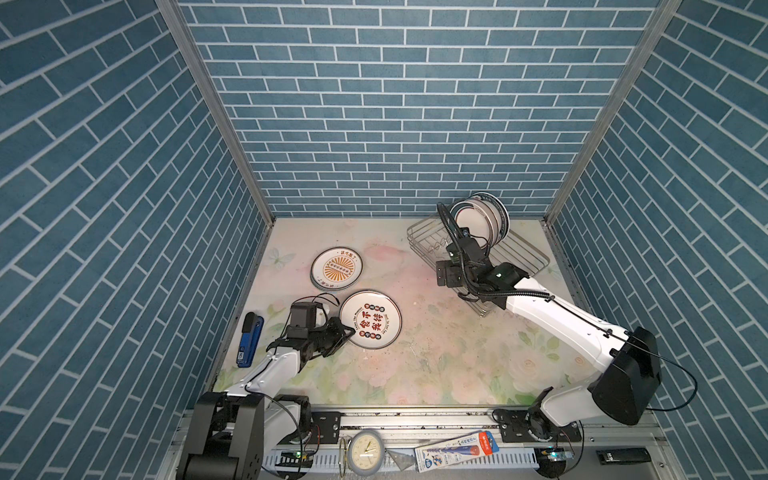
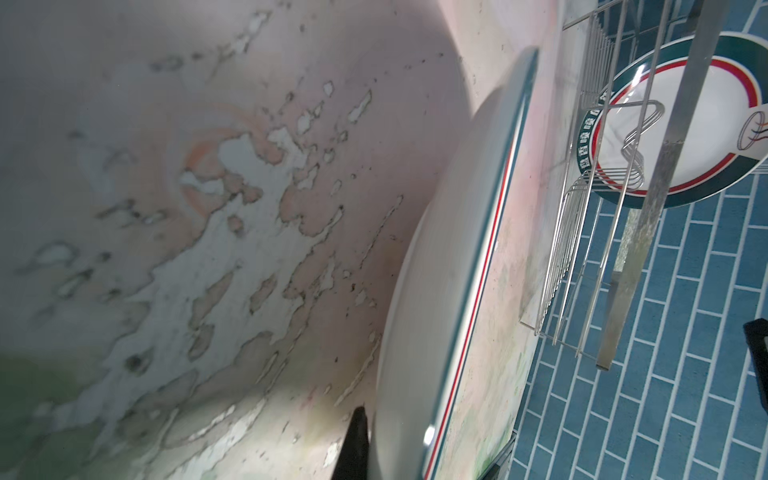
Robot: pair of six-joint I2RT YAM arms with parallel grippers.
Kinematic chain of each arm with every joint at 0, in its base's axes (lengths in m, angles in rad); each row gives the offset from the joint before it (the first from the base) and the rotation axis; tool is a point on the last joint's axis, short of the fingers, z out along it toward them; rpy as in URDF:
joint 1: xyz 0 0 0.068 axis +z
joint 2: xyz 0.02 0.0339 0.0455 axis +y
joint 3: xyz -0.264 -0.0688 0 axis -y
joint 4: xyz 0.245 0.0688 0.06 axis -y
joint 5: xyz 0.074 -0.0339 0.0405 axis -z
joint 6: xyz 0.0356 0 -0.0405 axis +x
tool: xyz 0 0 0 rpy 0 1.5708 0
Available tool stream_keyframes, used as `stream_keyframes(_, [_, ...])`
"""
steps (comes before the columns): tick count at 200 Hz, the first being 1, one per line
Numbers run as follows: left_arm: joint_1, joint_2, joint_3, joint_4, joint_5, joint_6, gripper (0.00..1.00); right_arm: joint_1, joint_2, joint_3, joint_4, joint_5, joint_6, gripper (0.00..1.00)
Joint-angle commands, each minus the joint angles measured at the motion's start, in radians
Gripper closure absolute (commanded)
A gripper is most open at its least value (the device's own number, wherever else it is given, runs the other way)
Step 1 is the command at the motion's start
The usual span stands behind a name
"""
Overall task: Unload the plates from the dish rack
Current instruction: 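Open the right gripper and withdraw it to the rack while the left carries the plate, then lower the red-lettered plate flat onto the table beside the sunburst stack with the left gripper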
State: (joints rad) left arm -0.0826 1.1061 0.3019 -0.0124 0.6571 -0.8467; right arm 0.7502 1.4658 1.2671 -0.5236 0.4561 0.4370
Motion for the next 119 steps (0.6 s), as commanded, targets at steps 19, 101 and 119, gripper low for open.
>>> stream_keyframes(19, [0.004,0.002,0.006,0.019,0.004,0.003,1.0,-0.017,0.014,0.044,-0.054,0.126,-0.077,0.01])
stream_keyframes(101, [0.004,0.197,0.033,0.036,-0.04,0.06,0.82,-0.048,0.003,0.015,-0.042,0.117,-0.106,0.01])
stream_keyframes(119, [0.001,0.252,0.041,0.067,-0.036,0.064,0.75,-0.053,-0.002,0.003,-0.032,0.104,-0.107,0.01])
